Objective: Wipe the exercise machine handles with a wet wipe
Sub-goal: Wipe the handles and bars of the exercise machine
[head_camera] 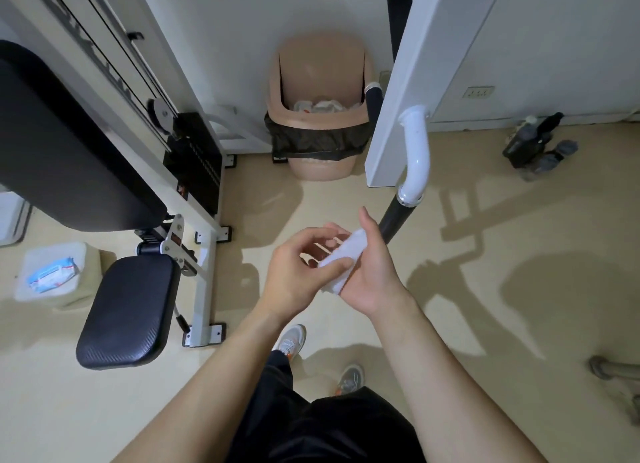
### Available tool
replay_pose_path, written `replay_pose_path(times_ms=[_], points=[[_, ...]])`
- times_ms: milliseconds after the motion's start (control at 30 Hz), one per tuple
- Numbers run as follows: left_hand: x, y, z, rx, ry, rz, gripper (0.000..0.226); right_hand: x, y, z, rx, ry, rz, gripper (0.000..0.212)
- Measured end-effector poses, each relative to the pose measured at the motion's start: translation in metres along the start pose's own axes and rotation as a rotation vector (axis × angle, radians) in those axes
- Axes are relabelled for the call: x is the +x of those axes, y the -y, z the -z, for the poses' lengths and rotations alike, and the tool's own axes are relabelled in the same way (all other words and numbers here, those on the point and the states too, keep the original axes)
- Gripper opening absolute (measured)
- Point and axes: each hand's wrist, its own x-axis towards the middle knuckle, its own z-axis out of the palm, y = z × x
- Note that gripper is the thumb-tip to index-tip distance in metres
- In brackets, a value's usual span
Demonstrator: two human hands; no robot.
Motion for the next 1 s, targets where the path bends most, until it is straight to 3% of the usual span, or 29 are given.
replay_pose_path(times_ms=[133, 267, 400, 633, 700, 800, 933, 1000], points=[[0.011, -0.004, 0.006, -0.007, -0.122, 0.006, 0.014, 0.002, 0.008, -0.019, -0.106, 0.017, 0.031, 0.078], [0.027, -0.007, 0.026, -0.218, -0.234, 0.104, 0.006, 0.007, 0.007, -0.021, -0.278, -0.031, 0.113, 0.053], [0.035, -0.008, 0.039, -0.331, -0.12, 0.197, 0.01, 0.013, 0.001, -0.024, -0.346, -0.093, 0.272, 0.03], [0.05, -0.009, 0.054, -0.642, 0.11, 0.439, 0.018, 0.021, 0.002, -0.038, -0.239, -0.099, 0.323, 0.035], [0.052, -0.009, 0.054, -0.55, 0.035, 0.421, 0.017, 0.022, 0.002, -0.041, -0.259, -0.11, 0.326, 0.035], [0.053, -0.008, 0.053, -0.313, -0.213, 0.265, 0.013, 0.023, 0.003, -0.046, -0.276, -0.132, 0.332, 0.035], [0.052, -0.019, 0.057, -0.423, -0.053, 0.294, 0.027, 0.025, 0.003, -0.051, -0.303, -0.136, 0.347, 0.031], [0.053, -0.018, 0.059, -0.393, -0.025, 0.282, 0.023, 0.026, 0.003, -0.053, -0.321, -0.129, 0.351, 0.031]])
